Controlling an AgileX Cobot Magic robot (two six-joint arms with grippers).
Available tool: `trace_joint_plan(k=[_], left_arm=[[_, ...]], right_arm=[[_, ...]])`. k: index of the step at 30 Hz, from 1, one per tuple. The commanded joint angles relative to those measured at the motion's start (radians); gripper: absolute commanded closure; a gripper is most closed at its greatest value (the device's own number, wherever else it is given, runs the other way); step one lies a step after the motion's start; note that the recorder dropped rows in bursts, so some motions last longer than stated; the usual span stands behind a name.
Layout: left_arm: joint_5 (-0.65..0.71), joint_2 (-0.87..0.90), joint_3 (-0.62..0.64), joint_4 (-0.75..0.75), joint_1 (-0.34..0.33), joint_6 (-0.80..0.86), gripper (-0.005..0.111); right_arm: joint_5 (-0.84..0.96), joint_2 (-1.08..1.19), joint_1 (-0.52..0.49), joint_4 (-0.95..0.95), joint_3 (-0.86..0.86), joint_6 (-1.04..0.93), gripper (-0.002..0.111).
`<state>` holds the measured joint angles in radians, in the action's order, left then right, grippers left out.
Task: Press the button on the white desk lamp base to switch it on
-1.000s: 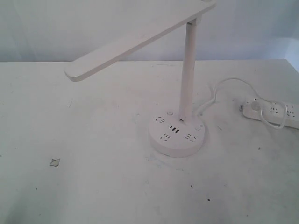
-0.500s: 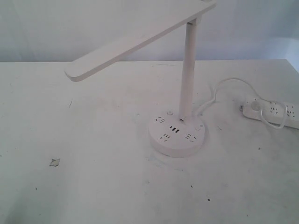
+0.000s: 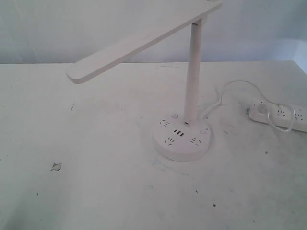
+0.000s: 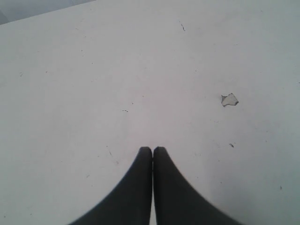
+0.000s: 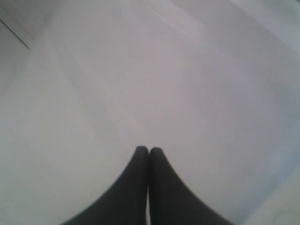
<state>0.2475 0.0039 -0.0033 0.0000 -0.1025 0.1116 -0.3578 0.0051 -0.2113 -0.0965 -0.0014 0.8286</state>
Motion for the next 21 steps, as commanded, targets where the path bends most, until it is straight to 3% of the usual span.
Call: trace_joint_plan(k=[1, 4, 8, 11, 14, 21], left_arm=[[0.005, -0.004, 0.003, -0.006, 0.009, -0.003, 0.107], [0.005, -0.004, 0.003, -0.006, 0.009, -0.003, 0.107], [0.005, -0.004, 0.003, -0.006, 0.009, -0.003, 0.107], [0.005, -0.004, 0.003, -0.006, 0.009, -0.003, 0.107], [0.005, -0.004, 0.003, -0.006, 0.009, -0.003, 0.107], [0.005, -0.004, 0.003, -0.006, 0.009, -0.003, 0.107]], right_arm=[[-0.31, -0.005, -0.007, 0.121, 0.001, -0.078, 0.108], [-0.363, 0.003, -0.007, 0.467, -0.051, -0.097, 0.108], [-0.462, 0.124, -0.007, 1.069, -0.222, 0.1, 0.108], [-0.636, 0.262, -0.007, 1.369, -0.345, 0.193, 0.108], [-0.718, 0.463, -0.007, 1.555, -0.414, 0.248, 0.108], [-0.724, 0.853, 0.114, 1.673, -0.419, 0.155, 0.108]])
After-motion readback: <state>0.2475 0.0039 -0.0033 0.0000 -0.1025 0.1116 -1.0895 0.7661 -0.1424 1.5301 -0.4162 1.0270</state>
